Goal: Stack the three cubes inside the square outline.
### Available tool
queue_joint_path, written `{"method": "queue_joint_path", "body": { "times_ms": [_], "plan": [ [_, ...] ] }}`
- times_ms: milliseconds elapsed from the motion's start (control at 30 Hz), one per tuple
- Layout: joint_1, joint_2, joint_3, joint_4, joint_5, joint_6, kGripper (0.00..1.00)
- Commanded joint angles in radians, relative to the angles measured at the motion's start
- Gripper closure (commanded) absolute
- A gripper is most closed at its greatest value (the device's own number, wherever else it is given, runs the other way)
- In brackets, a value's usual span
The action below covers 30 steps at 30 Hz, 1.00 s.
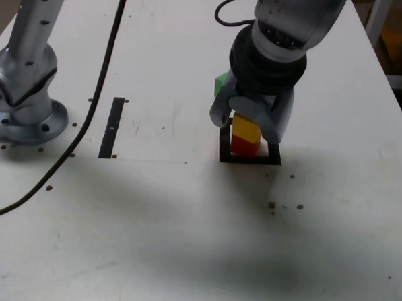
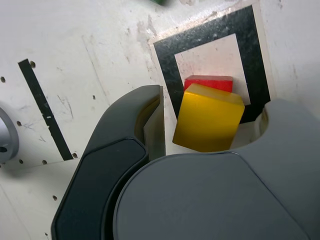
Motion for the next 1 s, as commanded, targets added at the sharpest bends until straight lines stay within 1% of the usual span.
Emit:
{"method": "queue_joint_path", "body": {
  "times_ms": [0,100,200,267,367,467,600,667,700,733,767,833,867,900,967],
  "plan": [
    [0.002,0.002,-0.011,0.021,0.018,-0.004,0.05],
    [0.002,-0.002,-0.029,0.064,0.047,-0.011,0.01],
    [0.002,-0.025,-0.036,0.103,0.068,-0.020,0.00],
    [0.002,-0.056,-0.028,0.119,0.072,-0.021,0.00],
    [0.009,-0.128,0.007,0.121,0.072,-0.006,0.00],
    [0.047,-0.222,0.068,0.109,0.073,0.048,0.00],
    [0.135,-0.286,0.132,0.100,0.084,0.160,0.00],
    [0.191,-0.305,0.173,0.066,0.083,0.236,0.00],
    [0.199,-0.306,0.179,0.059,0.082,0.247,0.00],
    [0.224,-0.309,0.198,0.032,0.076,0.282,0.00],
    [0.249,-0.311,0.218,0.001,0.070,0.317,0.00],
    [0.333,-0.306,0.277,-0.102,0.055,0.434,0.01],
    [0.363,-0.300,0.296,-0.127,0.065,0.478,0.01],
    [0.376,-0.297,0.312,-0.137,0.082,0.498,0.01],
    [0.375,-0.298,0.350,-0.164,0.129,0.519,0.02]
  ]
}}
